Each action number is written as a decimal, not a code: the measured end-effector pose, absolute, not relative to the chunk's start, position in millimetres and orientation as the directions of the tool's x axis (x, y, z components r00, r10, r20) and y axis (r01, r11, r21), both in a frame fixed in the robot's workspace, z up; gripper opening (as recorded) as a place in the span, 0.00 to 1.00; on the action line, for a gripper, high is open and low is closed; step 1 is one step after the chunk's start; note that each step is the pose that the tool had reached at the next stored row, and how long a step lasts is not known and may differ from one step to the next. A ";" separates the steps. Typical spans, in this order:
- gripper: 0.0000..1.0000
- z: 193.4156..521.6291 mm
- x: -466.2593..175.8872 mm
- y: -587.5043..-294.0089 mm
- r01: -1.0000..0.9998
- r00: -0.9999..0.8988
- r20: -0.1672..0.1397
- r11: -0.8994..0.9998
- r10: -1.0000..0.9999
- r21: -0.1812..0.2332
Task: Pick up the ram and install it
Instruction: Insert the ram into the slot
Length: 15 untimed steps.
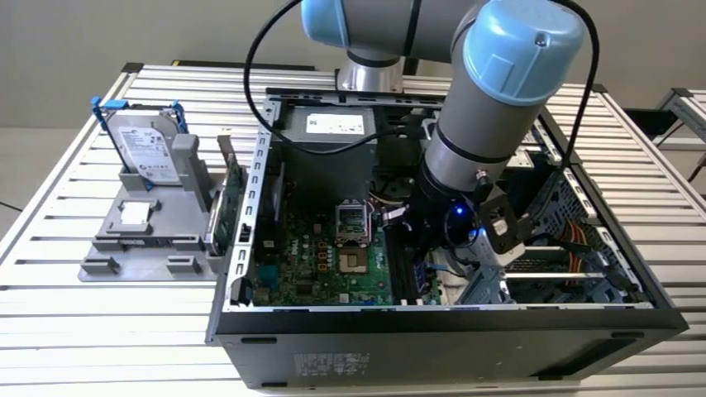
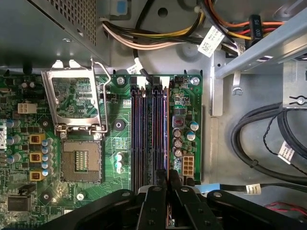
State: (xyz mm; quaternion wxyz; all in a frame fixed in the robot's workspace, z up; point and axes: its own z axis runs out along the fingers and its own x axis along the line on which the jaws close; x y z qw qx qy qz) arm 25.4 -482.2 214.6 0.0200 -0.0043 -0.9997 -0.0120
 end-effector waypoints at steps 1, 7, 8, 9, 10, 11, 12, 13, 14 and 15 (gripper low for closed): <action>0.00 214.5 25.4 -482.2 0.009 -0.999 0.040 1.000 0.008 0.024; 0.00 214.2 25.4 -482.2 0.012 -0.999 0.040 1.000 0.011 0.024; 0.00 214.2 25.4 -482.2 0.013 -0.999 0.040 1.000 0.012 0.024; 0.00 214.2 25.4 -482.2 0.015 -0.999 0.040 1.000 0.014 0.024; 0.00 214.1 25.4 -482.2 0.016 -0.999 0.040 1.000 0.015 0.024; 0.00 214.1 25.4 -482.2 0.018 -0.999 0.040 1.000 0.017 0.024; 0.00 214.0 25.5 -482.0 0.019 -0.999 0.040 1.000 0.018 0.024; 0.00 213.8 25.5 -481.8 0.020 -0.999 0.040 1.000 0.019 0.024; 0.00 213.8 25.4 -481.5 0.020 -0.999 0.040 1.000 0.019 0.024; 0.00 213.8 25.4 -481.2 0.020 -0.999 0.040 1.000 0.019 0.024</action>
